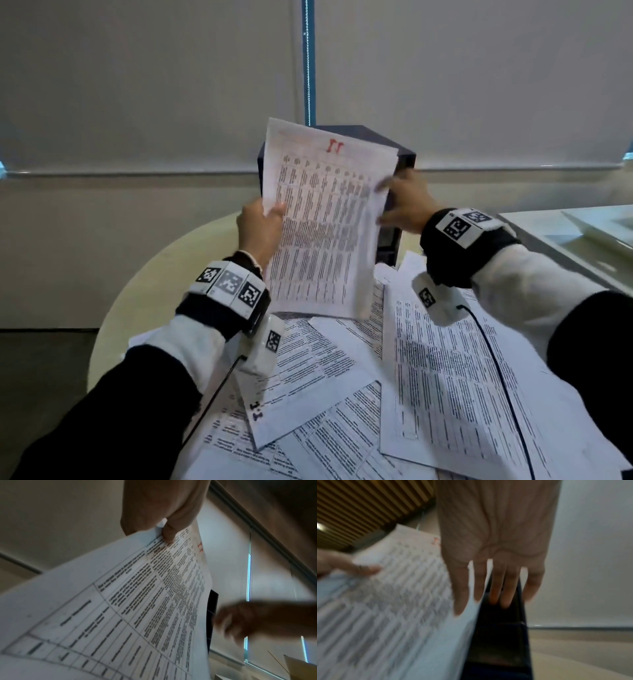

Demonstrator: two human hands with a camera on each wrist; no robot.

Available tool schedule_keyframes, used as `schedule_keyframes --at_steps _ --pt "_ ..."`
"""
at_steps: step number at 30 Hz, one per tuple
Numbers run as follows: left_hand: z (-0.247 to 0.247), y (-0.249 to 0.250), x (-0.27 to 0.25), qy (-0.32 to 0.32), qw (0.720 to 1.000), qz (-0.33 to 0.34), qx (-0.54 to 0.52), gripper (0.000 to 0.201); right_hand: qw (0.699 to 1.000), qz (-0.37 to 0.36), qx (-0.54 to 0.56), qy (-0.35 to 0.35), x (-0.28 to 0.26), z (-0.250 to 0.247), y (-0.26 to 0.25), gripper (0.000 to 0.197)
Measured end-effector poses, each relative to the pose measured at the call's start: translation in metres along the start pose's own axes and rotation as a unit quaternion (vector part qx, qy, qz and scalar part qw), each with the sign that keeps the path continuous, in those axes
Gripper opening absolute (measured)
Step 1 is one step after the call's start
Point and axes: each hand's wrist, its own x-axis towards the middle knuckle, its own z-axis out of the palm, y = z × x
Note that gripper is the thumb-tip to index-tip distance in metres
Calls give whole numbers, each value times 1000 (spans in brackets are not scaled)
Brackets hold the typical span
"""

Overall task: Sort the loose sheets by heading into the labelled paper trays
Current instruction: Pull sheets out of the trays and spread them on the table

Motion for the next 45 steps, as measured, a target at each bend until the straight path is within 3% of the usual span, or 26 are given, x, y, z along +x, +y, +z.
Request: schedule_keyframes --at_steps 3,5,12,15,17,18,19,21,24,28,30,33,36,39,42,45 --pt "-3 3 7 37 999 12 -1 25 963 45 -100 -245 -16 25 20 44" --pt "-5 5 7 48 998 27 0 25 941 77 -127 -304 -26 40 32 52" --pt "-3 4 8 40 997 55 -21 24 923 126 -154 -329 -42 80 60 74" --pt "-2 3 8 40 997 52 -27 24 928 123 -163 -312 -44 81 60 66" --pt "-2 3 7 43 997 49 -28 25 927 99 -167 -320 -46 77 54 46" --pt "-2 3 7 45 998 48 -25 24 934 78 -153 -313 -48 75 52 21" --pt "-2 2 8 46 998 47 -21 24 944 51 -129 -298 -48 75 51 11" --pt "-3 3 6 41 998 45 -19 23 961 0 -85 -264 -46 69 43 28" --pt "-3 5 0 1 998 52 -26 26 981 -83 -10 -177 -40 41 15 25" --pt "-1 7 -9 -60 995 65 -38 22 981 -187 -12 45 -30 -6 -31 18" --pt "-1 9 -14 -74 993 77 -39 20 971 -208 -45 108 -28 -24 -52 25" --pt "-2 11 -19 -89 990 95 -46 22 966 -218 -71 123 -27 -43 -71 26" --pt "-4 14 -27 -111 987 82 -78 34 968 -217 -23 120 -23 -51 -79 9" --pt "-7 17 -36 -134 985 45 -101 46 969 -195 54 141 -20 -51 -86 23" --pt "-8 20 -44 -157 981 58 -97 33 962 -194 85 174 -23 -46 -91 27" --pt "-8 23 -46 -139 985 64 -78 16 953 -187 135 197 -32 -45 -91 23"
